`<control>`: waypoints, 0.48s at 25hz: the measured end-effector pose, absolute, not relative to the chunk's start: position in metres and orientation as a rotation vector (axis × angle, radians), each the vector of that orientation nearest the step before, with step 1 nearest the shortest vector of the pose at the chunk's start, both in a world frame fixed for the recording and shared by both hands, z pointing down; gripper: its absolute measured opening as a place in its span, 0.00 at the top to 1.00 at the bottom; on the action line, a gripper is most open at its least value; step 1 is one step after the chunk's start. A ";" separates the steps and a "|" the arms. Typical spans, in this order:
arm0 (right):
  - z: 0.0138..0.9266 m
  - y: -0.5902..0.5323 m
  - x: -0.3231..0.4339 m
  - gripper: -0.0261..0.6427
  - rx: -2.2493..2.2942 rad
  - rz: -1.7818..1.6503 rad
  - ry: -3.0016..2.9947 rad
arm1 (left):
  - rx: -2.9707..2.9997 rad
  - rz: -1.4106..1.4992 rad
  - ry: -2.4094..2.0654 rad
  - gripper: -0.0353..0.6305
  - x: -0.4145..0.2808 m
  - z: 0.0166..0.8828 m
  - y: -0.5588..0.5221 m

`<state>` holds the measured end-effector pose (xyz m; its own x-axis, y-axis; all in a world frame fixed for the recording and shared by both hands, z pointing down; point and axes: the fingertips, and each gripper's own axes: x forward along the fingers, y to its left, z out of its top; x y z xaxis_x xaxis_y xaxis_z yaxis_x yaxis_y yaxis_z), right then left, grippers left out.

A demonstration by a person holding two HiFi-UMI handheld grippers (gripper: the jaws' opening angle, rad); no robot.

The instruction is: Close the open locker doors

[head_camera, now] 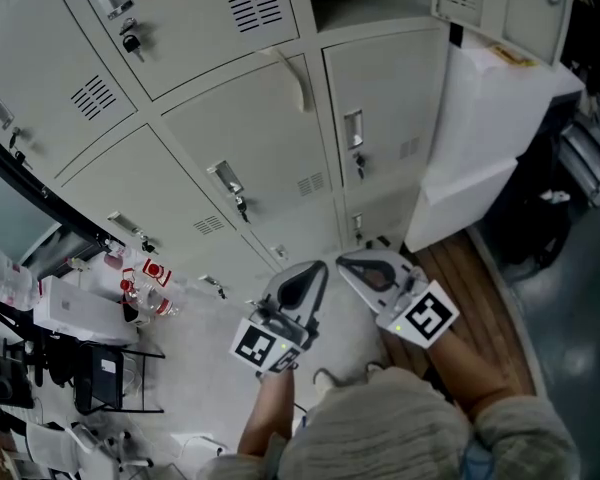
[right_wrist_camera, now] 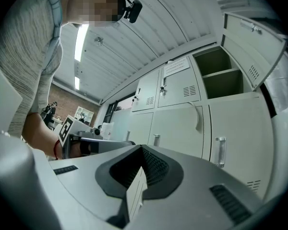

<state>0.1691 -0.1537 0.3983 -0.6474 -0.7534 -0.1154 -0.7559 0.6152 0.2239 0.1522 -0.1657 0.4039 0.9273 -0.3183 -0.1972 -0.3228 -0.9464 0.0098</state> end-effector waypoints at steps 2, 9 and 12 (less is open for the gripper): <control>0.401 -0.154 0.173 0.96 -1.314 0.390 2.823 | -3.063 0.307 0.515 0.95 0.155 0.405 -0.166; 0.396 -0.154 0.181 0.96 -1.271 0.432 2.793 | -3.060 0.308 0.528 0.94 0.166 0.410 -0.167; 0.398 -0.154 0.185 0.96 -1.277 0.426 2.806 | -3.060 0.314 0.531 0.94 0.170 0.411 -0.166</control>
